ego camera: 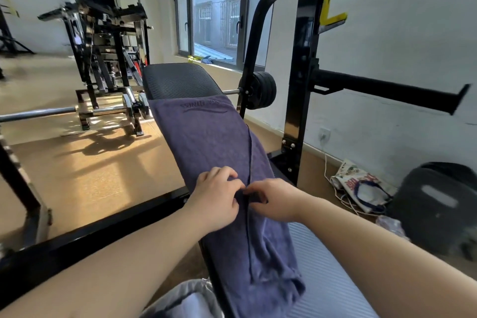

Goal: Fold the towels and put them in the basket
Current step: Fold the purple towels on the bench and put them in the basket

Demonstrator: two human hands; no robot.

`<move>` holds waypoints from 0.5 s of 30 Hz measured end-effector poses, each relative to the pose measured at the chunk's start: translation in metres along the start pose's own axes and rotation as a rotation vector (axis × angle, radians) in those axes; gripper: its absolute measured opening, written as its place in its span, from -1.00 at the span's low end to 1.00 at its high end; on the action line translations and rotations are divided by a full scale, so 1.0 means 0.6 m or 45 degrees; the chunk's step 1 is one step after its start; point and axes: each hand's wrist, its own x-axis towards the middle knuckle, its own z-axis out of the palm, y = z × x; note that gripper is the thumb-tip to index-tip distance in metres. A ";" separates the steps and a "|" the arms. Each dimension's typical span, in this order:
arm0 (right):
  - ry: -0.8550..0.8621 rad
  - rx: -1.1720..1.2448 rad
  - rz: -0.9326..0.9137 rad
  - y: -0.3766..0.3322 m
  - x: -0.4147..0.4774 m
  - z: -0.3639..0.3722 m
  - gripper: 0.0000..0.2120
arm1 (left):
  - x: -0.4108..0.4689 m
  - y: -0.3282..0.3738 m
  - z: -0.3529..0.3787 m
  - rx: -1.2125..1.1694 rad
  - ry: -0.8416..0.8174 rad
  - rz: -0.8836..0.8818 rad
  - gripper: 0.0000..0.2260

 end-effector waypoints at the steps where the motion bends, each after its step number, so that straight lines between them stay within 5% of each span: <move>1: -0.023 -0.001 -0.032 -0.005 -0.013 0.009 -0.62 | -0.010 0.009 0.002 -0.001 -0.013 0.002 -0.66; 5: -0.085 -0.041 -0.143 -0.025 -0.056 0.046 -0.73 | -0.045 0.037 0.005 -0.014 -0.065 -0.046 -0.66; 8: -0.080 -0.202 -0.134 -0.038 -0.076 0.063 -0.63 | -0.069 0.046 0.008 0.013 -0.168 -0.045 -0.68; 15: -0.122 -0.401 0.187 -0.023 -0.125 0.069 -0.39 | -0.107 0.053 0.021 0.181 -0.278 -0.016 -0.59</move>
